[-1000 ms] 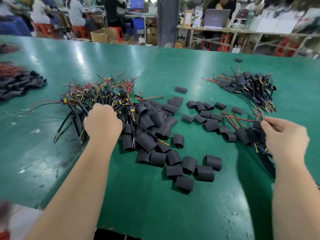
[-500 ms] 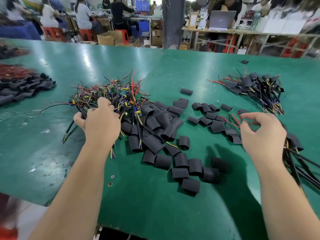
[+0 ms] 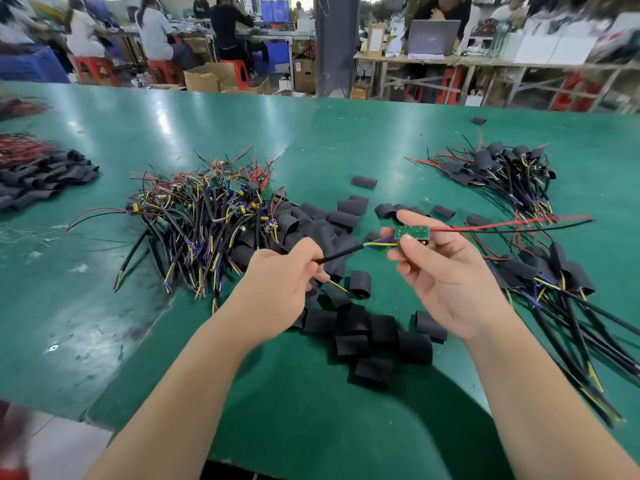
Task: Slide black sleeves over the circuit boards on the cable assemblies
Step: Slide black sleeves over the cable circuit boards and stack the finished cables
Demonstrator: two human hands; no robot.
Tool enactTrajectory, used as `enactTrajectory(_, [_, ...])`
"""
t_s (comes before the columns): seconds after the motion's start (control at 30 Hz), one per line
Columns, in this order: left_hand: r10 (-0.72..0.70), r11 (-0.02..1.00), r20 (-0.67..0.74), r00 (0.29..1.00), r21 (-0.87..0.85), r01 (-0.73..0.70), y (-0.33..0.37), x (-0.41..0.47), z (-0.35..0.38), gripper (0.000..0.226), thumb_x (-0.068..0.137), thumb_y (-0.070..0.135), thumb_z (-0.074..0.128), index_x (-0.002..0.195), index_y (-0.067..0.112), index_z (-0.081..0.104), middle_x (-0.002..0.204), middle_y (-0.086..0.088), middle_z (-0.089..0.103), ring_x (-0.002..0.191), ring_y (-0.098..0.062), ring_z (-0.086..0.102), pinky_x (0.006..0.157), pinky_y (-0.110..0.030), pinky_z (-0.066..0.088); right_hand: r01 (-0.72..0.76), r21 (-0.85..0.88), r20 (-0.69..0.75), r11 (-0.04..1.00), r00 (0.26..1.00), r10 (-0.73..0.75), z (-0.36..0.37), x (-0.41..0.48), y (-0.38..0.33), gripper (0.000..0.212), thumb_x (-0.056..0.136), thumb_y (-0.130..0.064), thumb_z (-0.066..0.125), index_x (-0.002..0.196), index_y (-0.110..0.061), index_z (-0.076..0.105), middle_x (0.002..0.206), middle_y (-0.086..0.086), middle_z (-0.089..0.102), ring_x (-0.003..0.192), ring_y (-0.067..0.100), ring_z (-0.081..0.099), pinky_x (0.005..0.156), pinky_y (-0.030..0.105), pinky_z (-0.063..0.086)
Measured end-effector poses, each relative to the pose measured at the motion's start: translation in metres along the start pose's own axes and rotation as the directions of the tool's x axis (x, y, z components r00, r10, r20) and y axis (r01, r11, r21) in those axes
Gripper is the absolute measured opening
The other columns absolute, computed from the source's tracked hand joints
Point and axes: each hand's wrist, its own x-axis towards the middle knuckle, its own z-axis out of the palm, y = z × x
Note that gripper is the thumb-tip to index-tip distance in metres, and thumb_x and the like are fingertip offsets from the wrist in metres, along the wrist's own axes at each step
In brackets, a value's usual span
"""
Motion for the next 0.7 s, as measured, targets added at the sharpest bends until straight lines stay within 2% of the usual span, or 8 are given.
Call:
enactTrajectory(0.07, [-0.076, 0.997, 0.028, 0.997, -0.003, 0.076, 0.001, 0.001, 0.002, 0.010, 0.100, 0.010, 0.040, 0.098, 0.014, 0.049, 0.092, 0.008, 0.072, 0.080, -0.014, 0.066, 0.087, -0.033, 0.044, 0.028, -0.142, -0.047, 0.989, 0.998, -0.035, 0.000, 0.000, 0.003, 0.026, 0.069, -0.015, 0.068, 0.095, -0.014, 0.067, 0.083, 0.008, 0.074, 0.070, 0.016, 0.070, 0.059, 0.018, 0.048])
enactTrajectory(0.13, [-0.107, 0.993, 0.000, 0.994, -0.043, 0.107, 0.010, 0.004, 0.005, 0.011, 0.099, 0.019, 0.046, 0.106, 0.015, 0.054, 0.092, 0.006, 0.072, 0.083, -0.013, 0.065, 0.083, -0.033, 0.046, 0.018, -0.298, -0.082, 0.954, 0.996, -0.044, 0.002, -0.001, 0.008, 0.020, 0.067, -0.023, 0.072, 0.086, -0.017, 0.069, 0.082, 0.011, 0.073, 0.071, 0.020, 0.071, 0.060, 0.022, 0.049])
enactTrajectory(0.2, [-0.061, 0.996, -0.024, 0.998, -0.062, 0.060, 0.024, 0.012, 0.009, 0.019, 0.096, 0.025, 0.053, 0.112, 0.016, 0.060, 0.097, 0.003, 0.071, 0.089, -0.015, 0.063, 0.083, -0.033, 0.046, -0.006, -0.437, -0.093, 0.899, 0.995, -0.039, 0.005, -0.001, 0.015, 0.008, 0.072, -0.026, 0.075, 0.076, -0.020, 0.071, 0.080, 0.012, 0.074, 0.070, 0.021, 0.070, 0.060, 0.026, 0.049])
enactTrajectory(0.33, [0.068, 0.994, -0.052, 0.996, 0.089, -0.064, 0.038, 0.028, 0.018, 0.023, 0.097, 0.021, 0.053, 0.099, 0.004, 0.067, 0.088, -0.012, 0.065, 0.086, -0.029, 0.058, 0.079, -0.043, 0.043, -0.082, -0.651, -0.170, 0.754, 0.985, -0.040, 0.009, 0.000, 0.022, 0.026, 0.082, -0.037, 0.072, 0.066, -0.016, 0.067, 0.062, 0.005, 0.071, 0.051, 0.019, 0.065, 0.049, 0.027, 0.045])
enactTrajectory(0.4, [0.125, 0.981, -0.012, 0.992, 0.148, -0.122, 0.036, 0.033, 0.020, 0.027, 0.098, 0.024, 0.051, 0.097, 0.002, 0.067, 0.083, -0.015, 0.061, 0.083, -0.031, 0.056, 0.076, -0.045, 0.043, -0.128, -0.626, -0.235, 0.769, 0.972, -0.029, 0.009, 0.001, 0.021, 0.031, 0.082, -0.040, 0.072, 0.061, -0.018, 0.067, 0.055, 0.003, 0.066, 0.042, 0.016, 0.057, 0.044, 0.023, 0.042])
enactTrajectory(0.53, [0.264, 0.935, 0.056, 0.963, 0.232, -0.269, 0.036, 0.032, 0.026, 0.034, 0.093, 0.035, 0.056, 0.108, 0.006, 0.068, 0.083, -0.009, 0.065, 0.085, -0.027, 0.061, 0.072, -0.042, 0.043, -0.216, -0.490, -0.341, 0.845, 0.939, 0.043, 0.008, 0.002, 0.018, 0.041, 0.081, -0.040, 0.073, 0.047, -0.021, 0.062, 0.044, 0.003, 0.054, 0.037, 0.016, 0.047, 0.039, 0.022, 0.038])
enactTrajectory(0.6, [0.275, 0.933, -0.042, 0.961, 0.252, -0.256, 0.034, 0.027, 0.030, 0.029, 0.089, 0.028, 0.059, 0.099, 0.005, 0.072, 0.076, -0.009, 0.067, 0.074, -0.030, 0.064, 0.064, -0.041, 0.049, -0.271, -0.437, -0.357, 0.858, 0.927, 0.110, 0.008, 0.001, 0.019, 0.044, 0.081, -0.041, 0.072, 0.044, -0.022, 0.061, 0.045, 0.003, 0.056, 0.036, 0.015, 0.047, 0.038, 0.021, 0.037])
enactTrajectory(0.7, [0.206, 0.970, -0.166, 0.964, 0.162, -0.180, 0.029, 0.022, 0.036, 0.023, 0.087, 0.023, 0.061, 0.090, 0.003, 0.073, 0.074, -0.011, 0.068, 0.067, -0.032, 0.064, 0.059, -0.042, 0.052, -0.313, -0.369, -0.363, 0.875, 0.915, 0.174, 0.008, 0.004, 0.025, 0.040, 0.081, -0.043, 0.072, 0.053, -0.016, 0.062, 0.050, 0.007, 0.056, 0.036, 0.016, 0.045, 0.038, 0.020, 0.035])
